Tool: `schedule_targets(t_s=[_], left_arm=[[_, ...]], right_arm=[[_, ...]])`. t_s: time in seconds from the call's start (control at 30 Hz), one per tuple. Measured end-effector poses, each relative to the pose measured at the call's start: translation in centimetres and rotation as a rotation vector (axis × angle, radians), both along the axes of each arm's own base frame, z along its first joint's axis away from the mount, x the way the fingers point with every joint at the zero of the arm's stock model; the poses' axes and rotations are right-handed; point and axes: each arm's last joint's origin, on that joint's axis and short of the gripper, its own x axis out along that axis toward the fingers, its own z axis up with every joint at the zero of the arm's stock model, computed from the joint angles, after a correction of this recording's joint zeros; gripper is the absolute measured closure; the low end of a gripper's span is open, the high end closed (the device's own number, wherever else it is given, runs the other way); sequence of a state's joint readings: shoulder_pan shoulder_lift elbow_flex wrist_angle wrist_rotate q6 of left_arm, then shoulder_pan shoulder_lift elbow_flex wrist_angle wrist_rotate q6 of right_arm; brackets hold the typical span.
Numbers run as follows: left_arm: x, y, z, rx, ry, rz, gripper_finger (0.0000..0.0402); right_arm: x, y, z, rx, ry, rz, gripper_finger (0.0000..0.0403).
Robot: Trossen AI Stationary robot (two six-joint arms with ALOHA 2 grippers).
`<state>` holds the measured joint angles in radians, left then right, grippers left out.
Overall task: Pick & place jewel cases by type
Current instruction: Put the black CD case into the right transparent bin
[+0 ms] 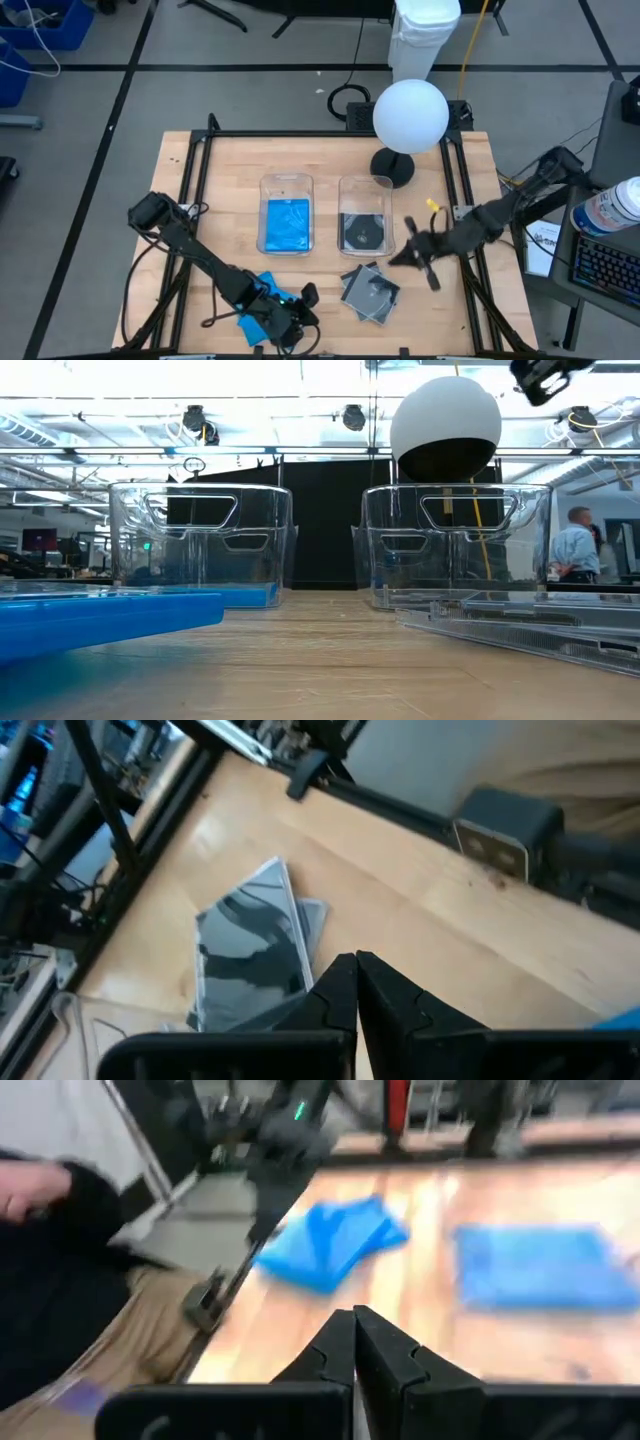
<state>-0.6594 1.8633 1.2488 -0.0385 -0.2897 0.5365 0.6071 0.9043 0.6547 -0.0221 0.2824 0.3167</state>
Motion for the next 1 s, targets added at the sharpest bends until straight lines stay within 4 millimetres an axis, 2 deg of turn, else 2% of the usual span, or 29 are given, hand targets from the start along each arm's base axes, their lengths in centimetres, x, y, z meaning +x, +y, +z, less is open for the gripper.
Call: schedule_targets(t_s=[0.13, 0.23, 0.4, 0.5, 0.67, 0.87, 1.0], left_arm=[[-0.1, 0.1, -0.1, 0.014, 0.012, 0.005, 0.0373], [0.1, 0.2, -0.3, 0.013, 0.013, 0.002, 0.0381], [1.1, -0.1, -1.5, 0.023, -0.033, -0.016, 0.0396], [2.0, -0.3, -3.1, 0.075, -0.078, -0.014, 0.0383], [3.1, -0.4, -5.8, 0.196, -0.125, -0.042, 0.0367], [3.6, 0.1, -5.3, 0.214, -0.174, -0.018, 0.037], [4.2, 0.9, -5.0, 0.185, -0.17, -0.026, 0.0382]], right_arm=[[0.3, 3.8, 0.8, 0.13, 0.074, 0.065, 0.0403], [0.0, 6.0, 0.5, 0.192, 0.157, 0.058, 0.0403], [-0.6, 7.7, -0.4, 0.346, 0.286, -0.046, 0.0403], [-0.8, 7.9, -1.0, 0.386, 0.327, -0.122, 0.0403], [-1.5, 6.9, -2.4, 0.365, 0.432, -0.301, 0.0403], [-2.6, 5.4, -4.2, 0.327, 0.578, -0.476, 0.0401], [-3.1, 4.8, -5.8, 0.347, 0.614, -0.546, 0.0377]])
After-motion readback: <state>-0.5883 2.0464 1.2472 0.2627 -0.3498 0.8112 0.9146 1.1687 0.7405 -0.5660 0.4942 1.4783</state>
